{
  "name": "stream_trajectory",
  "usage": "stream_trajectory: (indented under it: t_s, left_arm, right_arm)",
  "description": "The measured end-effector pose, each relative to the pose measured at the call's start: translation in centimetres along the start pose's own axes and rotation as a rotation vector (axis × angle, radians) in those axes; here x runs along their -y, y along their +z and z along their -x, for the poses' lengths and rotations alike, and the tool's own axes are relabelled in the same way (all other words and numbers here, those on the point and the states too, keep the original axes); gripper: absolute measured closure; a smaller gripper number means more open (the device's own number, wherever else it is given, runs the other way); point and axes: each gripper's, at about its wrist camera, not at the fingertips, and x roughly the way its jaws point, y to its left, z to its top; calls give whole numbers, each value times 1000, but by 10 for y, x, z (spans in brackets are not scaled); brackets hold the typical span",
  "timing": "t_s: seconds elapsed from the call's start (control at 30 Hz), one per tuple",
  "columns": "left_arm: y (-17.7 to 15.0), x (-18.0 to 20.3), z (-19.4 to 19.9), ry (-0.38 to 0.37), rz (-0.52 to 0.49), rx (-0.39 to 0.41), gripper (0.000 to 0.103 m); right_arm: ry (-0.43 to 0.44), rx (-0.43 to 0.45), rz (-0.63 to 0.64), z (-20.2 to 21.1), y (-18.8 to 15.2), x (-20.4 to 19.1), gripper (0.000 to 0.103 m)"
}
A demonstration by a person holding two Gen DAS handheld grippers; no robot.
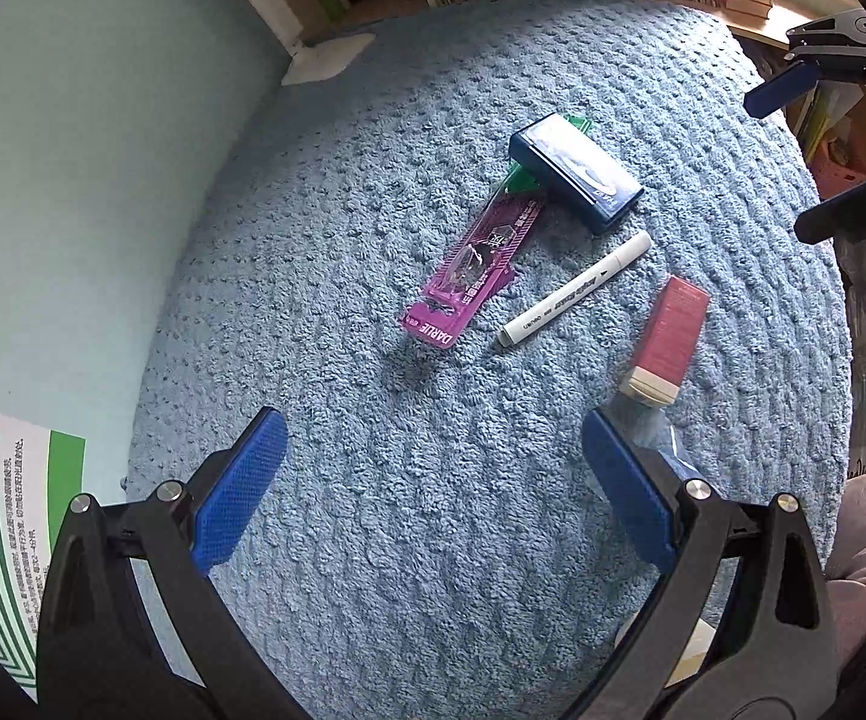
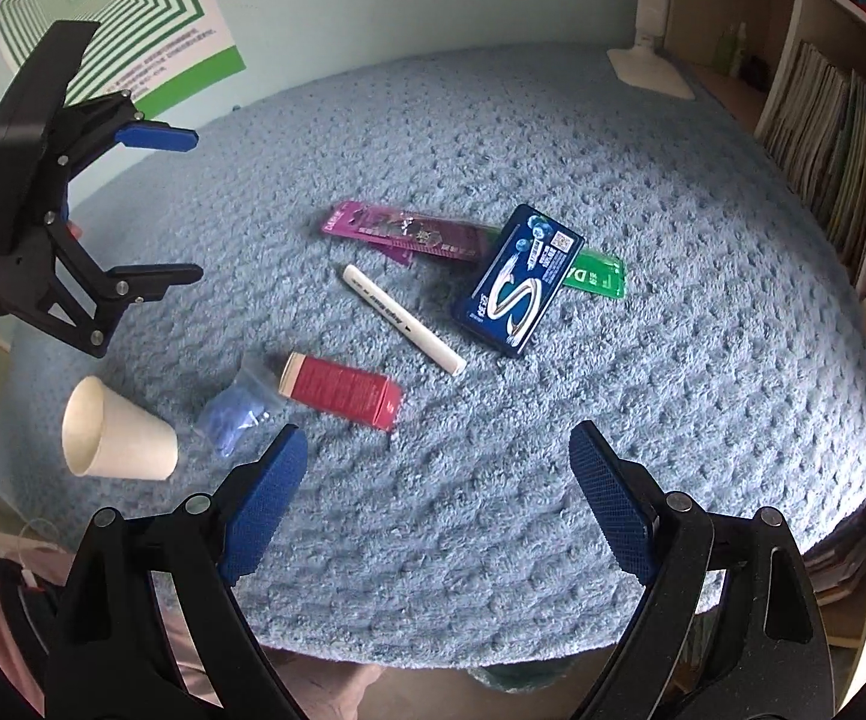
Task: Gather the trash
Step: 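Bring both open tools back over the blanket toward the remaining items, then grasp the purple toothbrush pack with the left gripper while the right grasps the blue gum pack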
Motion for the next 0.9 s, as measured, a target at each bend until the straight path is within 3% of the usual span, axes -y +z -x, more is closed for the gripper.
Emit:
stream_trajectory:
  t_s: [0.4, 0.9]
  left_arm:
    - [19, -27, -60, -59, -53, -38, 7]
    - [54, -32, -101, -142, -123, -41, 7]
  right_arm:
    - [-12, -42, -91, -49, 48, 20, 15]
    - [-20, -101, -214, -103, 57, 46, 15]
